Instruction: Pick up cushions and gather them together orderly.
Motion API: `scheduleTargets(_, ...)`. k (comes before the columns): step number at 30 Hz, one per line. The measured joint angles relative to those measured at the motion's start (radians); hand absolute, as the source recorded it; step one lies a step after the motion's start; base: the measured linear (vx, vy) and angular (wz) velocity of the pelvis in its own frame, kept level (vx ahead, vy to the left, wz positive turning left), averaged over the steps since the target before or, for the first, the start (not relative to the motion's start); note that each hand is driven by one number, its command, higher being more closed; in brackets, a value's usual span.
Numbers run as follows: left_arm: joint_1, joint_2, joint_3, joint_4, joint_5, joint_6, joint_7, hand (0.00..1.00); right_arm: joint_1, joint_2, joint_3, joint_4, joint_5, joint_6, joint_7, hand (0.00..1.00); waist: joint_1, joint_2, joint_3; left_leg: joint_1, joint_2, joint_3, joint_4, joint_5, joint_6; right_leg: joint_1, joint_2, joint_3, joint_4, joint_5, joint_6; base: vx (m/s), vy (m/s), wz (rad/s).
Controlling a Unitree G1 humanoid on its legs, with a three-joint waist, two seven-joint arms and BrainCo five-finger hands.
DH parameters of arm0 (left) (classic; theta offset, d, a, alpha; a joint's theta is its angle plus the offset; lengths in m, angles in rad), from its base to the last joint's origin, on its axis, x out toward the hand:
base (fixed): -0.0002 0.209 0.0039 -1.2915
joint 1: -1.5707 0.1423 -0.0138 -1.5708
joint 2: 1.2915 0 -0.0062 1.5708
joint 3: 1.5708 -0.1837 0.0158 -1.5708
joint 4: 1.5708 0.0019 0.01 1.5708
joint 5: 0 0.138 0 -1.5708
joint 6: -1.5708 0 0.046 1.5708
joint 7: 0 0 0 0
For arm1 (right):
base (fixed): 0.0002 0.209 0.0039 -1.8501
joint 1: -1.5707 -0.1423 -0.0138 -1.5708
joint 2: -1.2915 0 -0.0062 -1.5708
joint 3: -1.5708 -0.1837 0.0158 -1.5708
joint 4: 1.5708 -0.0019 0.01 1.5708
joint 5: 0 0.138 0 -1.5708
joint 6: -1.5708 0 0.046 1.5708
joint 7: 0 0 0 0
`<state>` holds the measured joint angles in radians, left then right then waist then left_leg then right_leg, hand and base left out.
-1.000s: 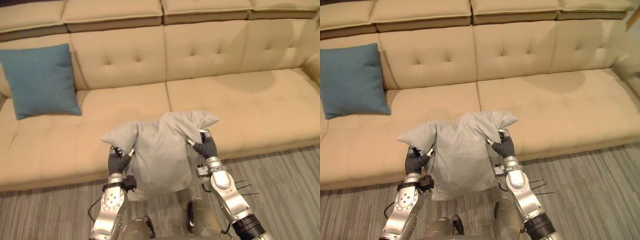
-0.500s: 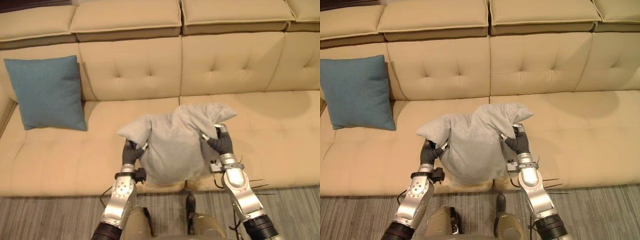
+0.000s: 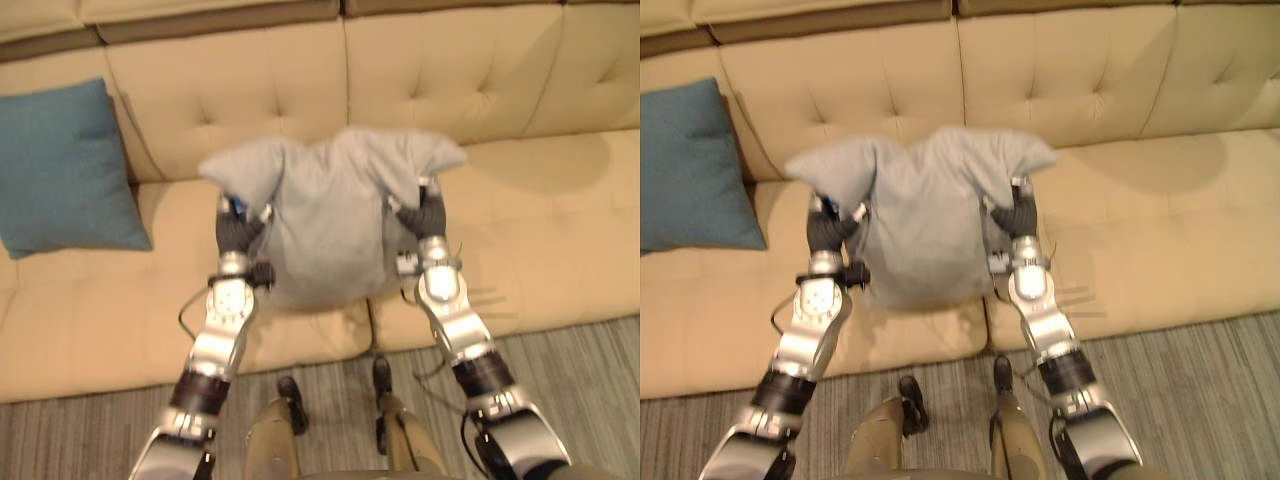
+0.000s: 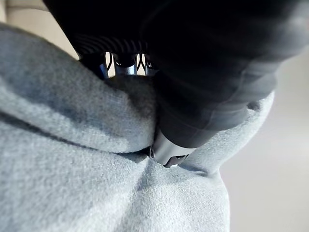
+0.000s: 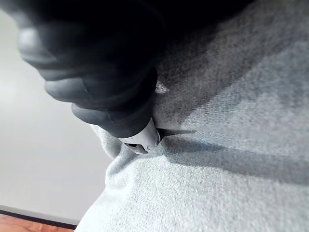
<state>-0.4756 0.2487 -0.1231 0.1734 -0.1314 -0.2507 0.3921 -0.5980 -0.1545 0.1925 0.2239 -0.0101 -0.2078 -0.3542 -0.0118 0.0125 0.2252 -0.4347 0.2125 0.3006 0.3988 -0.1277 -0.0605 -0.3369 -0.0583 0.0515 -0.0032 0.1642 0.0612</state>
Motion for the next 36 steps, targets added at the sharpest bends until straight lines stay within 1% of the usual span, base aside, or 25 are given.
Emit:
scheduleTargets(2, -0.108, 0.016, 0.016, 0.057, 0.016, 0.0, 0.033, 1.0, -0.106, 0.0, -0.019, 0.034, -0.013, 0.0, -0.024, 1.0, 0.0, 0.0, 0.014, -0.033, 0.0, -0.009, -0.006, 0.018, 0.001, -0.03, 0.004, -0.009, 0.001, 0.009, -0.001, -0.16, -0.141, 0.16)
scheduleTargets(3, -0.224, 0.036, 0.019, 0.12, 0.029, 0.001, 0.069, 1.0, -0.215, -0.001, -0.046, 0.08, -0.038, 0.0, -0.054, 1.0, 0.0, 0.0, 0.04, -0.053, -0.007, -0.021, -0.023, 0.044, 0.001, -0.05, 0.005, -0.021, 0.001, 0.019, -0.006, -0.16, -0.159, 0.25)
scheduleTargets(5, -0.343, 0.054, 0.02, 0.181, 0.037, 0.002, 0.092, 1.0, -0.323, 0.0, -0.079, 0.133, -0.045, 0.0, -0.076, 1.0, 0.003, -0.003, 0.074, -0.065, -0.013, -0.03, -0.043, 0.071, 0.001, -0.068, 0.004, -0.03, 0.004, 0.024, -0.007, -0.13, -0.119, 0.25)
scheduleTargets(6, -0.446, 0.064, 0.032, 0.227, 0.058, 0.004, 0.118, 1.0, -0.424, -0.002, -0.105, 0.186, -0.068, 0.001, -0.106, 1.0, 0.003, -0.003, 0.102, -0.081, -0.02, -0.038, -0.07, 0.098, 0.002, -0.093, 0.002, -0.039, 0.01, 0.026, -0.008, -0.09, -0.084, 0.2)
scheduleTargets(7, -0.468, 0.065, 0.034, 0.234, 0.066, 0.006, 0.123, 1.0, -0.445, -0.002, -0.11, 0.196, -0.075, 0.001, -0.114, 1.0, 0.003, -0.003, 0.111, -0.082, -0.022, -0.039, -0.075, 0.103, 0.001, -0.096, 0.002, -0.041, 0.012, 0.027, -0.009, -0.09, -0.101, 0.21)
scheduleTargets(9, -0.62, 0.074, 0.05, 0.304, 0.11, 0.012, 0.165, 1.0, -0.575, -0.009, -0.152, 0.256, -0.105, 0.012, -0.166, 1.0, 0.008, -0.003, 0.152, -0.112, -0.025, -0.05, -0.113, 0.142, -0.002, -0.136, 0.004, -0.055, 0.018, 0.034, -0.019, -0.06, -0.096, 0.17)
scheduleTargets(10, -0.653, 0.076, 0.052, 0.321, 0.117, 0.016, 0.175, 1.0, -0.603, -0.009, -0.16, 0.274, -0.114, 0.015, -0.176, 1.0, 0.009, -0.003, 0.156, -0.121, -0.026, -0.052, -0.122, 0.151, -0.001, -0.149, 0.002, -0.059, 0.02, 0.036, -0.021, -0.04, -0.082, 0.14)
scheduleTargets(11, -0.729, 0.083, 0.058, 0.359, 0.129, 0.025, 0.189, 1.0, -0.673, -0.01, -0.173, 0.328, -0.12, 0.021, -0.198, 1.0, 0.01, -0.003, 0.168, -0.144, -0.026, -0.056, -0.134, 0.166, -0.003, -0.177, -0.001, -0.065, 0.028, 0.037, -0.022, -0.04, -0.087, 0.21)
scheduleTargets(12, -0.826, 0.091, 0.059, 0.409, 0.142, 0.034, 0.205, 1.0, -0.761, -0.013, -0.189, 0.397, -0.12, 0.023, -0.219, 1.0, 0.008, -0.002, 0.171, -0.184, -0.033, -0.068, -0.163, 0.194, -0.005, -0.227, -0.003, -0.078, 0.038, 0.038, -0.023, -0.04, -0.106, 0.29)
scheduleTargets(13, -0.893, 0.092, 0.059, 0.447, 0.143, 0.035, 0.211, 1.0, -0.81, -0.026, -0.193, 0.437, -0.12, 0.024, -0.239, 1.0, 0.002, -0.001, 0.176, -0.212, -0.039, -0.08, -0.185, 0.213, -0.004, -0.259, -0.006, -0.089, 0.04, 0.038, -0.023, -0.04, -0.089, 0.28)
scheduleTargets(15, -0.958, 0.098, 0.057, 0.483, 0.141, 0.035, 0.214, 1.0, -0.865, -0.045, -0.192, 0.471, -0.12, 0.028, -0.253, 1.0, 0.0, 0.001, 0.194, -0.244, -0.041, -0.084, -0.193, 0.223, -0.005, -0.301, -0.008, -0.095, 0.058, 0.038, -0.023, -0.03, -0.043, 0.12)
scheduleTargets(16, -0.98, 0.101, 0.055, 0.5, 0.138, 0.035, 0.214, 1.0, -0.887, -0.054, -0.192, 0.482, -0.12, 0.03, -0.253, 0.0, -0.001, 0.001, 0.198, -0.268, -0.043, -0.086, -0.193, 0.227, -0.003, -0.325, -0.01, -0.098, 0.059, 0.038, -0.023, -0.03, -0.031, 0.08)
scheduleTargets(17, -0.993, 0.102, 0.054, 0.516, 0.133, 0.035, 0.211, 0.0, -0.906, -0.062, -0.191, 0.503, -0.119, 0.03, -0.253, 0.0, -0.003, 0.002, 0.199, -0.29, -0.045, -0.09, -0.193, 0.23, -0.002, -0.344, -0.012, -0.103, 0.06, 0.038, -0.023, -0.03, -0.024, 0.08)
scheduleTargets(21, -1.018, 0.103, 0.048, 0.601, 0.098, 0.037, 0.193, 0.0, -0.956, -0.103, -0.192, 0.592, -0.118, 0.043, -0.253, 0.0, -0.005, 0.002, 0.217, -0.347, -0.046, -0.108, -0.194, 0.238, -0.002, -0.399, -0.013, -0.118, 0.074, 0.038, -0.023, -0.02, -0.021, 0.1)
scheduleTargets(23, -1.028, 0.103, 0.055, 0.607, 0.081, 0.032, 0.182, 0.0, -0.975, -0.122, -0.193, 0.594, -0.117, 0.041, -0.258, 0.0, 0.002, 0.002, 0.233, -0.365, -0.046, -0.111, -0.193, 0.238, -0.002, -0.42, -0.013, -0.123, 0.083, 0.038, -0.024, 0.0, 0.0, 0.0)
scheduleTargets(28, -1.036, 0.115, 0.073, 0.614, 0.049, 0.027, 0.174, 0.0, -0.986, -0.172, -0.2, 0.594, -0.1, 0.041, -0.259, 0.0, 0.003, 0.002, 0.233, -0.374, -0.048, -0.111, -0.193, 0.238, -0.002, -0.451, -0.018, -0.13, 0.128, 0.034, -0.025, 0.0, 0.0, 0.0)
scheduleTargets(31, -1.03, 0.136, 0.075, 0.62, 0.032, 0.029, 0.155, 0.0, -0.974, -0.223, -0.203, 0.582, -0.068, 0.04, -0.257, 0.0, 0.001, 0.002, 0.233, -0.385, -0.056, -0.109, -0.193, 0.24, -0.002, -0.477, -0.03, -0.132, 0.161, 0.009, -0.027, -0.01, -0.005, 0.05)
scheduleTargets(34, -0.995, 0.194, 0.089, 0.619, 0.013, 0.029, 0.139, 0.0, -0.928, -0.278, -0.204, 0.553, -0.021, 0.037, -0.249, 0.0, -0.002, 0.002, 0.233, -0.394, -0.056, -0.108, -0.191, 0.245, -0.007, -0.491, -0.029, -0.132, 0.176, 0.004, -0.032, 0.0, 0.0, 0.0)
scheduleTargets(36, -0.933, 0.267, 0.115, 0.572, -0.012, 0.03, 0.133, 0.0, -0.845, -0.348, -0.217, 0.458, 0.04, 0.034, -0.225, 0.0, -0.003, 0.002, 0.233, -0.394, -0.051, -0.108, -0.182, 0.245, -0.007, -0.494, -0.028, -0.135, 0.199, -0.01, -0.035, -0.01, -0.03, 0.04)
